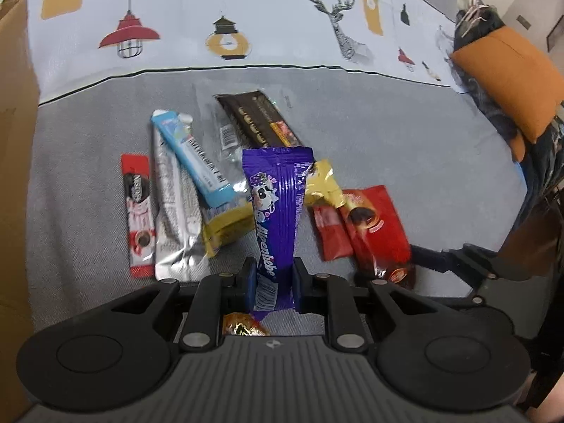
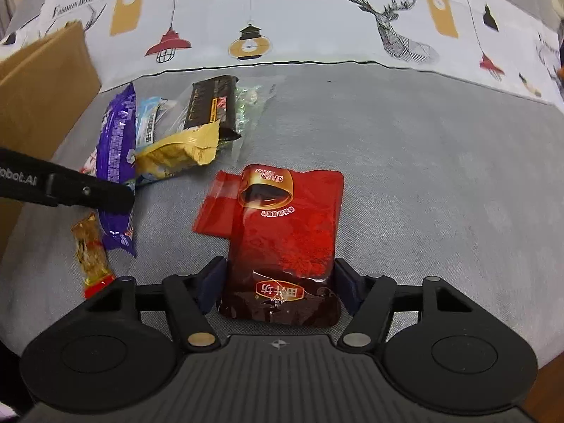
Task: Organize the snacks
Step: 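Grasp the purple wrapper with the left tool while the right tool grasps the red pouch, then carry both snacks over the box and open both tools to drop them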
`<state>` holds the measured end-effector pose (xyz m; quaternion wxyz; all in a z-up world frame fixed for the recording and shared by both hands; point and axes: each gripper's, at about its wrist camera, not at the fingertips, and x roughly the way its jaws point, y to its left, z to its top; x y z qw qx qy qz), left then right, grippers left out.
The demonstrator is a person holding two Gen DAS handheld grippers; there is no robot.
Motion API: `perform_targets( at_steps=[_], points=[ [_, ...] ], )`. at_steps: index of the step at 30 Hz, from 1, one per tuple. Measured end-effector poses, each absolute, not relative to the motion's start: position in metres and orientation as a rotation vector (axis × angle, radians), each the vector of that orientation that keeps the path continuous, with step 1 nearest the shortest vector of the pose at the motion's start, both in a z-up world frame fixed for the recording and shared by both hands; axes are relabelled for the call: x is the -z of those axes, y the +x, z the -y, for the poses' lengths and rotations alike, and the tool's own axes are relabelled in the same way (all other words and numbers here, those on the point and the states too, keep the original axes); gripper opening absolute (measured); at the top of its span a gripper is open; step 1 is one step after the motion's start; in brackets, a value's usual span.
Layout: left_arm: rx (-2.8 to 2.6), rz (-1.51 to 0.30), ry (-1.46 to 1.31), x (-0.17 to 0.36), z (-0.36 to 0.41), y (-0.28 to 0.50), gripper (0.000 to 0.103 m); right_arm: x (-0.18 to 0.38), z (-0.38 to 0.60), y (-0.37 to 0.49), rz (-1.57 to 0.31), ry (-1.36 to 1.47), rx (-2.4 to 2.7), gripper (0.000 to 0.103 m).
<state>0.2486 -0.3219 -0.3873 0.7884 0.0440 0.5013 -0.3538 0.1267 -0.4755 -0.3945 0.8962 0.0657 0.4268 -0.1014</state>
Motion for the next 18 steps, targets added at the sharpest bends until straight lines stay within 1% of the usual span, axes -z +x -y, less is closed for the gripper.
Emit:
perform_targets(
  at_steps=[3, 6, 10, 13, 14, 18],
  points=[
    [0.76, -1.07, 0.09, 0.379, 0.32, 0.243, 0.022, 0.392, 0.478, 0.119, -0.855, 0.164, 0.243, 0.066],
    [0.765, -1.029, 0.098, 0.364, 0.318, 0.233, 0.022, 0.384, 0.493, 0.107, -0.794, 0.265, 0.263, 0.066],
    [0.759, -0.986, 0.1, 0.341, 0.31, 0.225, 0.02, 0.374, 0.497, 0.093, -0.731, 0.297, 0.264, 0.066],
    [0.747, -0.957, 0.104, 0.326, 0.299, 0.218, 0.017, 0.364, 0.492, 0.088, -0.708, 0.277, 0.248, 0.066],
    [0.744, -0.948, 0.103, 0.321, 0.295, 0.216, 0.014, 0.362, 0.491, 0.086, -0.699, 0.282, 0.24, 0.066],
    [0.74, -0.913, 0.065, 0.3, 0.275, 0.206, 0.012, 0.355, 0.484, 0.083, -0.682, 0.297, 0.232, 0.066]
  ],
)
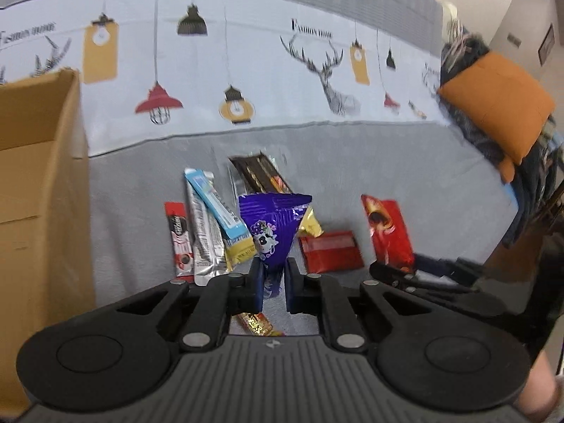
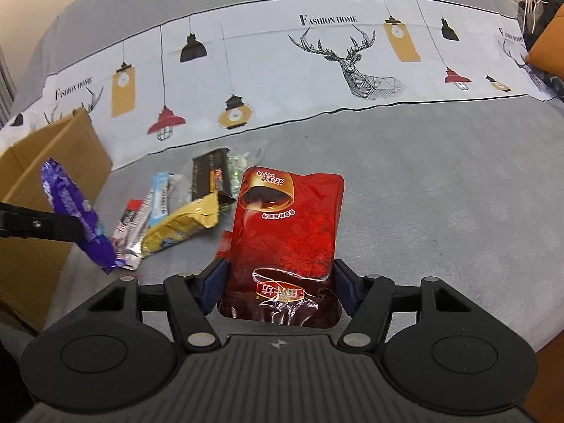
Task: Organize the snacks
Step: 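Carry both snacks over the box and open both tools to drop them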
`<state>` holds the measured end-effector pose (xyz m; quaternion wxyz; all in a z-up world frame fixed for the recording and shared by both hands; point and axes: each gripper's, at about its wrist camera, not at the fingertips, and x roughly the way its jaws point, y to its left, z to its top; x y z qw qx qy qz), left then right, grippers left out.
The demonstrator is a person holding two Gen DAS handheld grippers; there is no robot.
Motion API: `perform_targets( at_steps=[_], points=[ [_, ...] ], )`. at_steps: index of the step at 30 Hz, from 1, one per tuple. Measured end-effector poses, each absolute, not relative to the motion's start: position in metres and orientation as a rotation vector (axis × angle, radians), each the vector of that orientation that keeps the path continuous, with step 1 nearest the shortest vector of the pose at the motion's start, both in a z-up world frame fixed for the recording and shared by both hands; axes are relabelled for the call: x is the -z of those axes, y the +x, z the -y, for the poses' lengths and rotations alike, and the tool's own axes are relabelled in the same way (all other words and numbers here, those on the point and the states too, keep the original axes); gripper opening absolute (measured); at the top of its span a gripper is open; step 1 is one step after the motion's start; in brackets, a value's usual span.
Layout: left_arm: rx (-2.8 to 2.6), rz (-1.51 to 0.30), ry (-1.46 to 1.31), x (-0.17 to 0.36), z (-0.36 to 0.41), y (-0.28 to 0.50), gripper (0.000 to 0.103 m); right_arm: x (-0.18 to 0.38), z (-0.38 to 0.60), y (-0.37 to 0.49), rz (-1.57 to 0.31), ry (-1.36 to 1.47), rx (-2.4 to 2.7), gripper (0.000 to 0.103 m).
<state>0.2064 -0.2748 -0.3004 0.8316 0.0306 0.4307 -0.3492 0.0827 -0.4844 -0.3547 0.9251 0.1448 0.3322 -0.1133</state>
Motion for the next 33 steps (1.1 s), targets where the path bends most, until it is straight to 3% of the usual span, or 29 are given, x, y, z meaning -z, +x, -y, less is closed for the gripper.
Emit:
perform_targets(
  at_steps=[12, 19, 26, 33],
  points=[
    [0.735, -0.833, -0.138, 0.237, 0.204, 0.202, 0.011, 0.325, 0.413, 0.057, -0.631, 0.22, 0.184, 0.066],
    [0.515, -0.799, 0.001, 0.181, 0.155, 0.191, 0.011, 0.247, 0.338, 0.059, -0.498, 0.207, 0.046, 0.066],
    [0.472, -0.666, -0.031, 0.134, 0.079, 0.167, 0.011, 0.172, 0.264, 0.075, -0.385, 0.177, -0.113, 0.066],
    [0.438, -0.529, -0.056, 0.103, 0.013, 0.15, 0.011, 0.136, 0.205, 0.086, -0.352, 0.111, -0.212, 0.066]
  ],
)
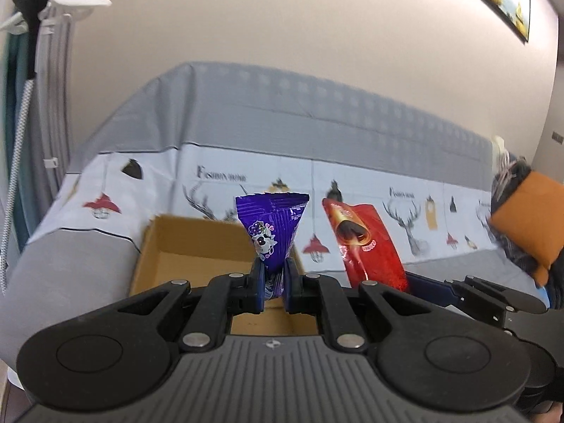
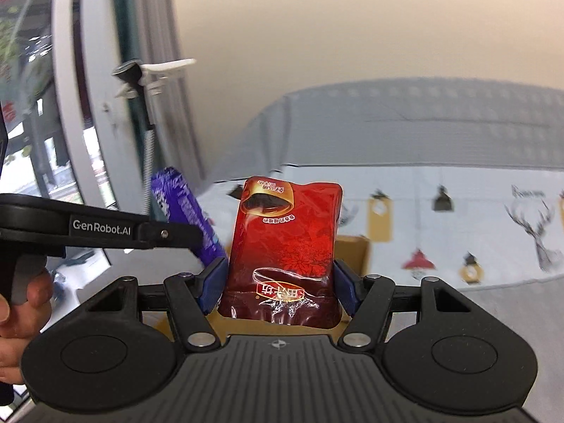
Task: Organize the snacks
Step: 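Carry both snacks over the box and open both tools to drop them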
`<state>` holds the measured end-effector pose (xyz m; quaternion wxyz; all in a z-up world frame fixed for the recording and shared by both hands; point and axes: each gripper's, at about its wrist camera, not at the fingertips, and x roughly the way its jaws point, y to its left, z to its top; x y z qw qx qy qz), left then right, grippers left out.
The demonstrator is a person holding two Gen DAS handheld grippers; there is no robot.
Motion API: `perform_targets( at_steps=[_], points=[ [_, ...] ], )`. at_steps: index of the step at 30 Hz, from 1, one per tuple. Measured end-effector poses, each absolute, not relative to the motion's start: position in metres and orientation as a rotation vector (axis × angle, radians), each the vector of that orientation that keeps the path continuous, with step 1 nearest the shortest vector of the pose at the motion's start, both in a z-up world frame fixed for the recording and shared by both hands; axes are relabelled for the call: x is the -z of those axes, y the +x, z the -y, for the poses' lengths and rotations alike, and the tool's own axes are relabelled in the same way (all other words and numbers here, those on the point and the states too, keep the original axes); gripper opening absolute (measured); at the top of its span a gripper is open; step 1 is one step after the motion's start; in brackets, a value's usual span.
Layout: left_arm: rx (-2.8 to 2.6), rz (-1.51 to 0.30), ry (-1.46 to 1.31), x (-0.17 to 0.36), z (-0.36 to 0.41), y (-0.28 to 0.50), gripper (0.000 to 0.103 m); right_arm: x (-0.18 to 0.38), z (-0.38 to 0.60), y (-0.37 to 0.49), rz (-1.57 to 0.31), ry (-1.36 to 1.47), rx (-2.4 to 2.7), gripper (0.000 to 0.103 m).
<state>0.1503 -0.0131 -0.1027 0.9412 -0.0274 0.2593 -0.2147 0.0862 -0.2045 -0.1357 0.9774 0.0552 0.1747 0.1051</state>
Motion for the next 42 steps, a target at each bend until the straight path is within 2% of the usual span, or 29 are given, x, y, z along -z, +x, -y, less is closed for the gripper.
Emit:
perform_targets(
  at_steps=[10, 27, 35, 40, 41, 42],
  points=[
    [0.419, -0.633, -0.132, 0.158, -0.027, 0.208, 0.011, 0.162, 0.155, 0.143, -0.463, 0.049, -0.228, 0.066],
    [0.421, -0.936, -0.16, 0.3, -0.039, 0.288, 0.011, 0.275, 0.137, 0.229, -0.732, 0.061, -0.19, 0.066],
    [0.406, -0.981, -0.123, 0.32, -0.039, 0.296, 0.011, 0.31, 0.126, 0.249, -0.857, 0.042, -0.196, 0.066],
    [0.408, -0.987, -0.111, 0.323, -0.038, 0.291, 0.011, 0.313, 0.123, 0.25, -0.854, 0.035, -0.181, 0.068],
    [0.4, -0.993, -0.12, 0.322, -0.038, 0.292, 0.014, 0.311, 0.123, 0.249, -0.848, 0.028, -0.181, 0.074],
    [0.393, -1.004, -0.131, 0.32, -0.039, 0.292, 0.024, 0.309, 0.124, 0.248, -0.84, 0.031, -0.181, 0.079]
  ],
)
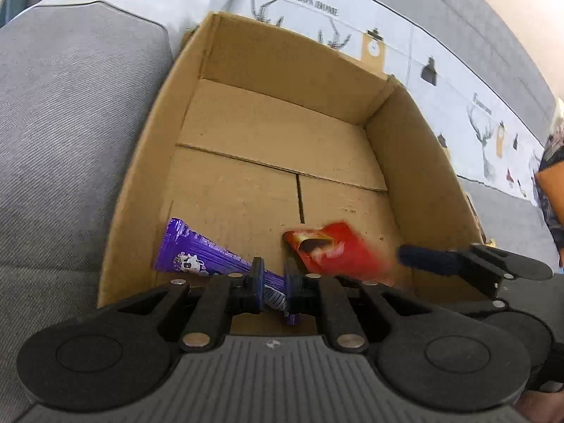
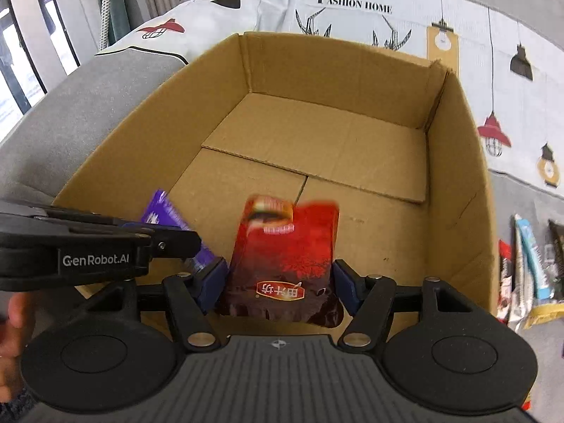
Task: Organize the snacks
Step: 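Carry both snacks over the box and open both tools to drop them, then grasp the small gold candy with the left tool while the right grasps the red packet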
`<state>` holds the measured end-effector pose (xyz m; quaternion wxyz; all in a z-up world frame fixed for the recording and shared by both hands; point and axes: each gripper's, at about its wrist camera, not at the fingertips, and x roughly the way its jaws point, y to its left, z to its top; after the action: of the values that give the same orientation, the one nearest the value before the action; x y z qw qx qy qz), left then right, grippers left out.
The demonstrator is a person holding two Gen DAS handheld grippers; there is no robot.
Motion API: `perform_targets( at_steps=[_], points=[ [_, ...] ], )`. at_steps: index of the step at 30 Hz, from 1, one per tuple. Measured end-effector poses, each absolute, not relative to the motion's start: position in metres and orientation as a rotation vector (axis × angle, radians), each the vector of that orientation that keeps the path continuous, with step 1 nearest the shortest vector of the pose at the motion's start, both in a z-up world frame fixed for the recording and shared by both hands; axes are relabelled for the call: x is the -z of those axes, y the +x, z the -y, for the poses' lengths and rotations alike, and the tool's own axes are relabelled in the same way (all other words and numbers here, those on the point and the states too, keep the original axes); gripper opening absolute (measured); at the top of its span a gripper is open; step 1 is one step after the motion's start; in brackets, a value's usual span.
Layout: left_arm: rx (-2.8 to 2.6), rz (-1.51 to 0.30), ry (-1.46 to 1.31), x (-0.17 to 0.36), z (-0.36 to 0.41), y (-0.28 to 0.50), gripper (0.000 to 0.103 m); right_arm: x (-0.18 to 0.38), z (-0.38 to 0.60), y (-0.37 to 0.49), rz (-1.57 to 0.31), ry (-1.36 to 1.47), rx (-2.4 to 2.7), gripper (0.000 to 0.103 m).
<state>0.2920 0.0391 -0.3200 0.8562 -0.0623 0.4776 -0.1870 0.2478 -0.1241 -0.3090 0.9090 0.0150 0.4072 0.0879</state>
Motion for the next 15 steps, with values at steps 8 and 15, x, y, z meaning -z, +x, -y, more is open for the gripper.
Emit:
perform_targets(
  at_steps=[8, 15],
  points=[
    [0.375, -0.938, -0.122, 0.276, -0.03, 0.267, 0.084, 0.28, 0.16, 0.214, -0.731, 0.155, -0.179, 0.096],
    [0.441, -0.874, -0.045, 0.237, 0.023, 0.216, 0.088, 0.251, 0.21, 0.147, -0.613, 0.176, -0.151, 0.097]
  ],
)
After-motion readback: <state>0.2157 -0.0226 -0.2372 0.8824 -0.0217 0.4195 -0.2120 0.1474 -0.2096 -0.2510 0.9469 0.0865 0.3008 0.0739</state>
